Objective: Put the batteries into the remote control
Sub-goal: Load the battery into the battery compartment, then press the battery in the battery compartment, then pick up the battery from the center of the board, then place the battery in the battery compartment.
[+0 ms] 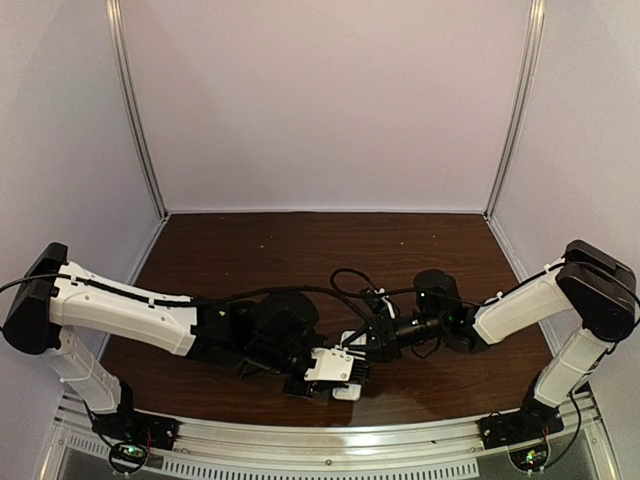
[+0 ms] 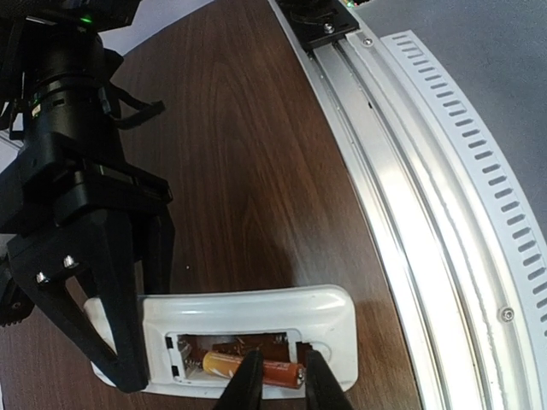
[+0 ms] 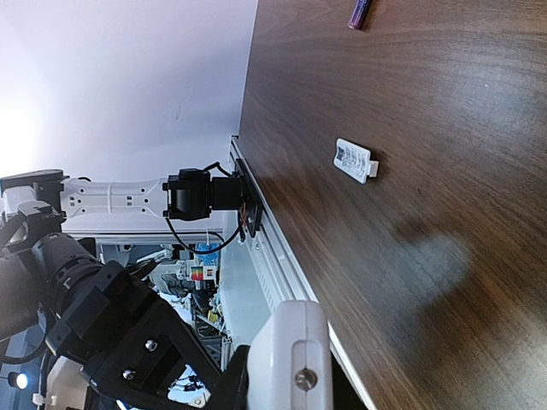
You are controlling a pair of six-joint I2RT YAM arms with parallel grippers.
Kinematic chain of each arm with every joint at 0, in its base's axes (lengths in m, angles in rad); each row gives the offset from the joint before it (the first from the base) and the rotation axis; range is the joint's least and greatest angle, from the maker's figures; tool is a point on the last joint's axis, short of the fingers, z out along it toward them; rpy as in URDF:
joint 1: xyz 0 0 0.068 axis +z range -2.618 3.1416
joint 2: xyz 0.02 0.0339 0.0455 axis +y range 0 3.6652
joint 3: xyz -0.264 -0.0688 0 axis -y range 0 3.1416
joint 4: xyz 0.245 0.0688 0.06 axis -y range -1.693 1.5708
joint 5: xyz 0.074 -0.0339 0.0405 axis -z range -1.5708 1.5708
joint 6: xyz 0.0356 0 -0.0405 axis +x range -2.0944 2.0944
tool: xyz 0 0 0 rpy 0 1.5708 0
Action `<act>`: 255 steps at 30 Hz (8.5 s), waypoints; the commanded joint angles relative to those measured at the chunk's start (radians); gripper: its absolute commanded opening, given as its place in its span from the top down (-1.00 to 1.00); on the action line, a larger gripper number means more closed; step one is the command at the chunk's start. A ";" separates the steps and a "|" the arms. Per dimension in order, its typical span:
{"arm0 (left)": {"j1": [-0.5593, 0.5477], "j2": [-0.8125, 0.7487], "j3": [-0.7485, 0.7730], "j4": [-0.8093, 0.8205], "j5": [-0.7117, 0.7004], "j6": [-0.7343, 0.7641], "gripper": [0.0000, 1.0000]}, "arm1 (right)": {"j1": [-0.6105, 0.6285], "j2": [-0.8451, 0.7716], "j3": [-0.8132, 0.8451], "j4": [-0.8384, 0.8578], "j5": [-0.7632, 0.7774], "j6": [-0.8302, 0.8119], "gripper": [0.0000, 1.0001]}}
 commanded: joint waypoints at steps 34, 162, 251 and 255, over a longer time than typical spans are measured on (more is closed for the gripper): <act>0.068 0.065 -0.024 0.027 -0.012 -0.045 0.83 | 0.059 -0.033 0.014 0.220 -0.081 0.115 1.00; 0.550 0.440 0.435 -0.623 -0.248 -0.823 0.35 | -0.160 -0.340 -0.039 -0.290 0.187 -0.387 1.00; 0.077 0.078 0.198 0.044 -0.293 -0.861 0.52 | -0.073 -0.296 -0.118 0.269 0.268 -0.013 1.00; 0.077 0.038 0.190 0.046 -0.293 -0.851 0.41 | -0.075 -0.293 -0.117 0.238 0.264 -0.031 1.00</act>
